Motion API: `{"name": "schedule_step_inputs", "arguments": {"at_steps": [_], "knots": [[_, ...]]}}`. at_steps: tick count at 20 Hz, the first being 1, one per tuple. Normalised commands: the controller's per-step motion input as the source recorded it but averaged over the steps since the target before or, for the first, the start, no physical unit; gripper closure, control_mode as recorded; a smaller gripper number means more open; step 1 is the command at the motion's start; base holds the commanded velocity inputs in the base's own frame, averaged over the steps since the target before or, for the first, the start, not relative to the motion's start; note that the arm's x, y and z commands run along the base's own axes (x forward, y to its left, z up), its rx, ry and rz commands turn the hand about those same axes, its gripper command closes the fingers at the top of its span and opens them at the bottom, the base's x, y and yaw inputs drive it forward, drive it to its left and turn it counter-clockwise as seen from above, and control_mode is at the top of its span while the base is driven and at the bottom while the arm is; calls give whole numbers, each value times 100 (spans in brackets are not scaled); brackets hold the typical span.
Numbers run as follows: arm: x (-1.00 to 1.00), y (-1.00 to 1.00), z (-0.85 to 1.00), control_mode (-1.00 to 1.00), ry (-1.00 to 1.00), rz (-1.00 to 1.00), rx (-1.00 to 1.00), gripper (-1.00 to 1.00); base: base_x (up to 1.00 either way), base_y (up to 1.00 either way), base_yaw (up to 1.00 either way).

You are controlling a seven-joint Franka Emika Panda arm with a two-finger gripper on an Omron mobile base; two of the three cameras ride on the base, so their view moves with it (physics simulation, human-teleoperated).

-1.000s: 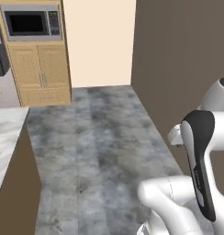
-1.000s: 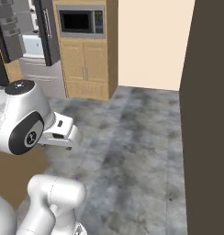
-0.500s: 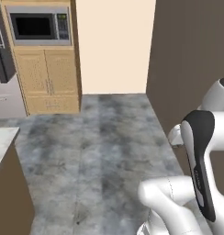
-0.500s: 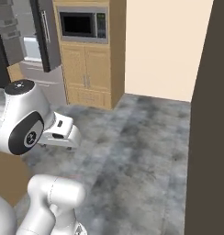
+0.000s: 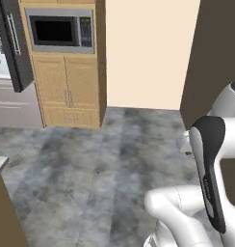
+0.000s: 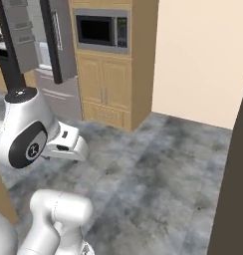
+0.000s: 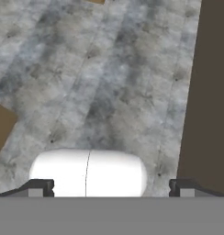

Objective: Gather the mushroom and bell pepper from the fridge and place them on a tray on the dining counter. Then gather the fishs from the fridge and place them on the other tray.

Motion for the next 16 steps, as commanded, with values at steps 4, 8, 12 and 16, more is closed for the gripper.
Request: {"name": "schedule_step_inputs", "arguments": {"at_steps": [4,8,12,16], "knots": [[0,0,0,100,0,0,0,-100,100,-67,38],[0,0,0,100,0,0,0,-100,100,-69,41],[0,0,0,100,0,0,0,-100,100,-63,48],[0,0,0,100,0,0,0,-100,100,-59,52]]}}
